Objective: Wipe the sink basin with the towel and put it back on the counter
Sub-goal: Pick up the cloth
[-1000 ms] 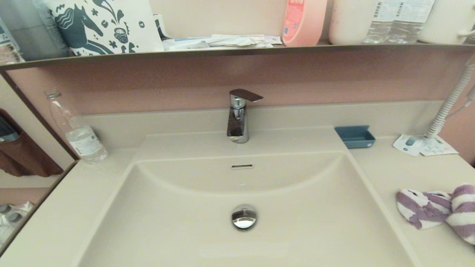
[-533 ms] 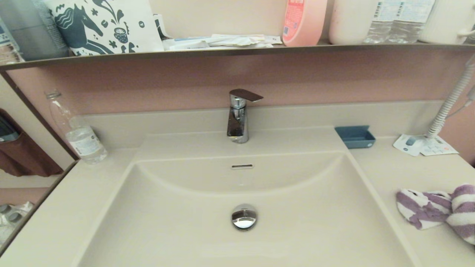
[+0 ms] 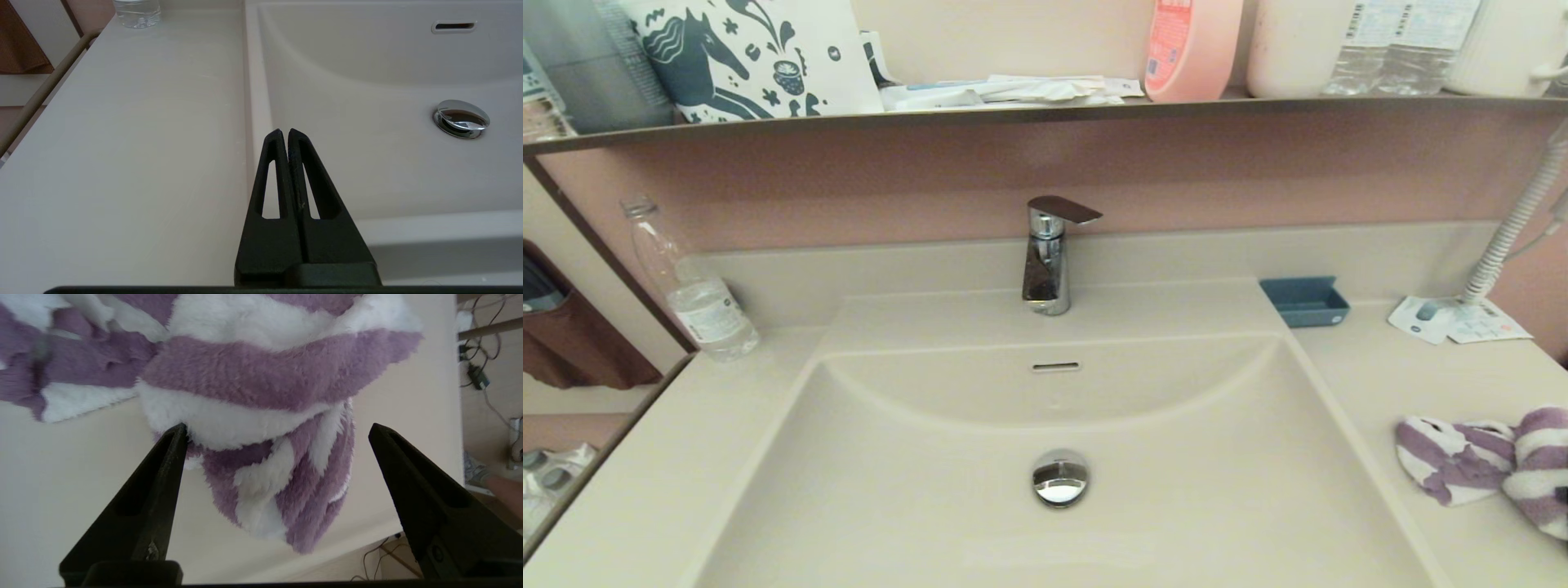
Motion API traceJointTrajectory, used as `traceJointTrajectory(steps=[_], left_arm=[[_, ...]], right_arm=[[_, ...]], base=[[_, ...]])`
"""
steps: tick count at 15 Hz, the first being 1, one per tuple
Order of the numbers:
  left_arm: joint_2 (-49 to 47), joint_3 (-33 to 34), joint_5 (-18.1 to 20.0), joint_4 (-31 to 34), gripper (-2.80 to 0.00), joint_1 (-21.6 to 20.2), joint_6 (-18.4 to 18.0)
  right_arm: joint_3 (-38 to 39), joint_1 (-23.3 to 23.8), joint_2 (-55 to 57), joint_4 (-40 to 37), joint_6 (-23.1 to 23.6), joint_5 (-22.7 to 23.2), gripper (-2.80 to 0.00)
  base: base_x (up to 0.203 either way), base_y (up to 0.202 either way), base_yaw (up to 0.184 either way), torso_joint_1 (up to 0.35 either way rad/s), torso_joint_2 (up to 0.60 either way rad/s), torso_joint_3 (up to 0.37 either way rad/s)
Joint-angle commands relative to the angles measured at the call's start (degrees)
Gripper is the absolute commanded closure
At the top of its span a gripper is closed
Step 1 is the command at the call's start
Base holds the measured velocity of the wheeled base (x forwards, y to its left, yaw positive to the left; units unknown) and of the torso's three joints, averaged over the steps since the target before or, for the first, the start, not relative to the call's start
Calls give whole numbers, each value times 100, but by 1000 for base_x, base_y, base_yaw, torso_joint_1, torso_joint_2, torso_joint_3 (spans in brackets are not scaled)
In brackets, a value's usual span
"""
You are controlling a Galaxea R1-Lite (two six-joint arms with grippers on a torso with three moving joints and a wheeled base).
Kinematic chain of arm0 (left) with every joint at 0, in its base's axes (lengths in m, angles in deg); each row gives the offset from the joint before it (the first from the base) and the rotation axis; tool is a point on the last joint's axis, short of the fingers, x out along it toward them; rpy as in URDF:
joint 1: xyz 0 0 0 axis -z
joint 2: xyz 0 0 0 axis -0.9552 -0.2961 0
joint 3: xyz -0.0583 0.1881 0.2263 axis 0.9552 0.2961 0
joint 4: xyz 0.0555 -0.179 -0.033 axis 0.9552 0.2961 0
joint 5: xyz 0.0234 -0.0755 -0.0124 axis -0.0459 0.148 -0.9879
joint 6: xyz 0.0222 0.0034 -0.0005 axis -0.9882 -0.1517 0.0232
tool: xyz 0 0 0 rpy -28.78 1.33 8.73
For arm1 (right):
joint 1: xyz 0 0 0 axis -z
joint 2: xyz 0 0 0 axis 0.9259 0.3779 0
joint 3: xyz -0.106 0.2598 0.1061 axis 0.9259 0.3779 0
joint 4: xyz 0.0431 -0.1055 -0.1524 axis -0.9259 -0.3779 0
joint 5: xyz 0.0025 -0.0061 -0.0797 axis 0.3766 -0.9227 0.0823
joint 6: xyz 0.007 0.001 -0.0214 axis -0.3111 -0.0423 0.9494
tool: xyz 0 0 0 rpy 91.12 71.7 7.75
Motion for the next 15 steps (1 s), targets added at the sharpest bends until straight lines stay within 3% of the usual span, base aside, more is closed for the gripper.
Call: traceJointTrajectory(steps=[1,3,9,10,15], left_arm=[[-7,1,0,1,0,0,3],[-7,1,0,-1,0,-4,3],[-7,1,0,1,0,-4,3],[-7,1,0,0,0,-1,3],[-7,1,0,1,0,-1,3]], right_arm=[[-2,52,394,93,26,84,-280],[-24,57,431,167,12,568,-280],[-143,48,904,177,99,686,-280],[-102,48,937,177,105,839,0],[-79,39,829,177,95,1068,0]], base=[[0,0,0,0,0,0],[0,0,0,0,0,0],[0,0,0,0,0,0],[0,0,0,0,0,0],[0,0,0,0,0,0]])
